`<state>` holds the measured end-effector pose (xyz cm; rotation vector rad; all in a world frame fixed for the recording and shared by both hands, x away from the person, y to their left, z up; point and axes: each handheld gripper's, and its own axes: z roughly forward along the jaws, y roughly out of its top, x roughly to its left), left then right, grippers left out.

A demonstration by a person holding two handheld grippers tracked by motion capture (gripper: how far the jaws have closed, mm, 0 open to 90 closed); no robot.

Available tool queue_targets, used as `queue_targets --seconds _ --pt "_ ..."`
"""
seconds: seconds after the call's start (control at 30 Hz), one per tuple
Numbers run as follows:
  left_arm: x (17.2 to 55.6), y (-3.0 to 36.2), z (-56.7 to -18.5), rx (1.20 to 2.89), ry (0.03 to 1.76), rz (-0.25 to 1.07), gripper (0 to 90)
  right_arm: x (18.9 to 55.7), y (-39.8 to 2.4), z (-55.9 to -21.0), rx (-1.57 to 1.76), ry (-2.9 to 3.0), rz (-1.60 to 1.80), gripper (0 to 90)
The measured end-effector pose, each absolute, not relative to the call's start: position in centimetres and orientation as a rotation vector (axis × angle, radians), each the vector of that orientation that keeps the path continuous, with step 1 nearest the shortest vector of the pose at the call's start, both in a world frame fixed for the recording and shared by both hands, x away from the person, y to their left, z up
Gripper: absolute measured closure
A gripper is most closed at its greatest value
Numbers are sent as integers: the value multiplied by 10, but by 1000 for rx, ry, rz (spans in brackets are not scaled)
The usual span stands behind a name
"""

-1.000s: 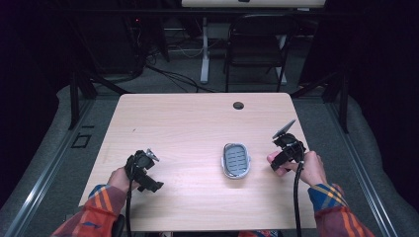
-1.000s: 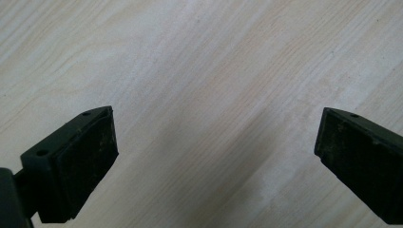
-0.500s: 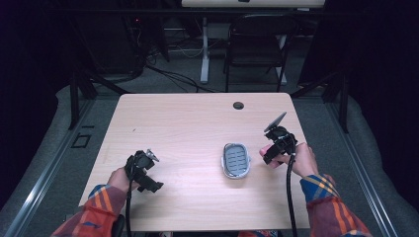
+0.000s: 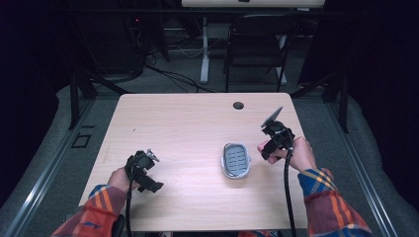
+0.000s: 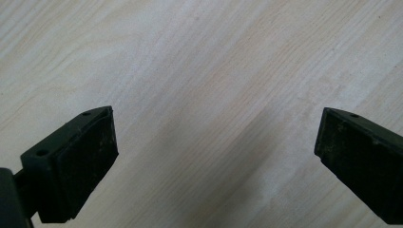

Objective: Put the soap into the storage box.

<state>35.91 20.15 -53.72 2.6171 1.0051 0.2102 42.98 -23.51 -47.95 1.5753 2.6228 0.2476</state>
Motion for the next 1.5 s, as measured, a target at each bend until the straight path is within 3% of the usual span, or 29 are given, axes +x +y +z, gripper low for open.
queue_targets --seconds 1.5 --pt "359 201 -537 2627 995 207 4 444 -191 -444 1418 2685 167 368"
